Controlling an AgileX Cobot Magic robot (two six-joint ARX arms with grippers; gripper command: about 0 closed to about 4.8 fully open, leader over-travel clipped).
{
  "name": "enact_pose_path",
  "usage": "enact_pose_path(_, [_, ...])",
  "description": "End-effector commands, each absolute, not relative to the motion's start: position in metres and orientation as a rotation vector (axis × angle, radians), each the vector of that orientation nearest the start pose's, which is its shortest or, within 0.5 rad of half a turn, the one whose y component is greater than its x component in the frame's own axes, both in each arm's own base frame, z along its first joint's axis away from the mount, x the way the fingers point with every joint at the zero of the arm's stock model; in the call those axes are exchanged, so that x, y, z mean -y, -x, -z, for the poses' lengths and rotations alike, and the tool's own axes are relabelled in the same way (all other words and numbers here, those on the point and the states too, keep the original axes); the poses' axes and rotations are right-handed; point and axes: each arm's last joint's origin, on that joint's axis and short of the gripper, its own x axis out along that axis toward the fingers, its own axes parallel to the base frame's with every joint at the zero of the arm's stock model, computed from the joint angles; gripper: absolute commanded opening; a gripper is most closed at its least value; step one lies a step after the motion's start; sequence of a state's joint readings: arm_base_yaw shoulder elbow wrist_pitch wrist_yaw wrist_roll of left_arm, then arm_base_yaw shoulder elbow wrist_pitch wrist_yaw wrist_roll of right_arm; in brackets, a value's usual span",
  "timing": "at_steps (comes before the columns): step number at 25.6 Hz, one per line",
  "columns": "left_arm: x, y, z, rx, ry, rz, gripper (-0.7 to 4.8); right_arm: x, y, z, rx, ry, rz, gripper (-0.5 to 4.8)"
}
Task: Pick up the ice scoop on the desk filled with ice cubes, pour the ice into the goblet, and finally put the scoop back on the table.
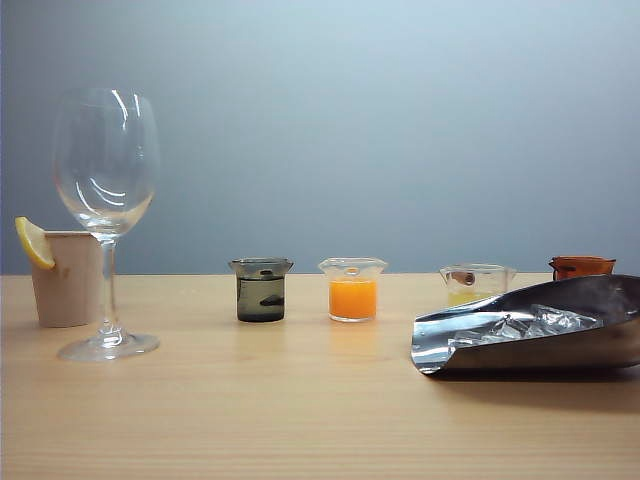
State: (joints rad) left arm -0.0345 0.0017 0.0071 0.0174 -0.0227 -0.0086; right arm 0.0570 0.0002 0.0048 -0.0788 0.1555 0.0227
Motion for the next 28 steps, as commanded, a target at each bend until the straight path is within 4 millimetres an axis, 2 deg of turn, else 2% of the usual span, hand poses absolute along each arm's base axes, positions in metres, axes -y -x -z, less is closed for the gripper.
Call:
enact_pose_path(1, [0.003, -0.097, -0.169, 0.033, 0.013, 0.012, -0.05, 0.000, -0.097, -0.161, -0.027, -0.034, 0.129, 4.79])
enact_pose_path(9, [0.003, -0.097, -0.171, 0.054, 0.013, 0.012, -0.05, 0.000, -0.097, -0.161, -0.028, -0.034, 0.120, 4.79])
enact_pose_path(10, [0.003, -0.097, -0.171, 0.054, 0.013, 0.012, -0.05, -0.001, -0.097, -0.161, -0.028, -0.034, 0.117, 3.35])
enact_pose_path(11, [0.003, -0.097, -0.171, 0.054, 0.013, 0.013, -0.05, -0.001, -0.097, -0.161, -0.028, -0.035, 0.093, 0.49])
enact_pose_path(12, [0.003, -0.097, -0.171, 0.054, 0.013, 0.013, -0.05, -0.002, -0.097, -0.161, -0.024, -0.039, 0.074, 0.00])
enact_pose_path(16, [0.003, -0.096, -0.176, 0.071, 0.026, 0.013, -0.05, -0.002, -0.096, -0.170, 0.023, -0.200, 0.069, -0.03])
enact_pose_path(19, [0.003, -0.091, -0.196, 0.110, 0.047, 0.015, -0.05, -0.001, -0.088, -0.200, 0.069, -0.236, 0.064, -0.05])
enact_pose_path(22, [0.002, -0.084, -0.216, 0.127, 0.099, 0.015, -0.05, -0.001, -0.078, -0.231, 0.038, -0.364, 0.064, -0.05])
enact_pose_path(25, [0.002, -0.076, -0.235, 0.117, 0.112, 0.019, -0.04, -0.003, -0.077, -0.254, -0.013, -0.470, 0.003, -0.05])
enact_pose_path(28, [0.002, -0.071, -0.256, 0.124, 0.111, 0.030, -0.04, -0.006, -0.085, -0.266, -0.057, -0.603, -0.072, -0.05])
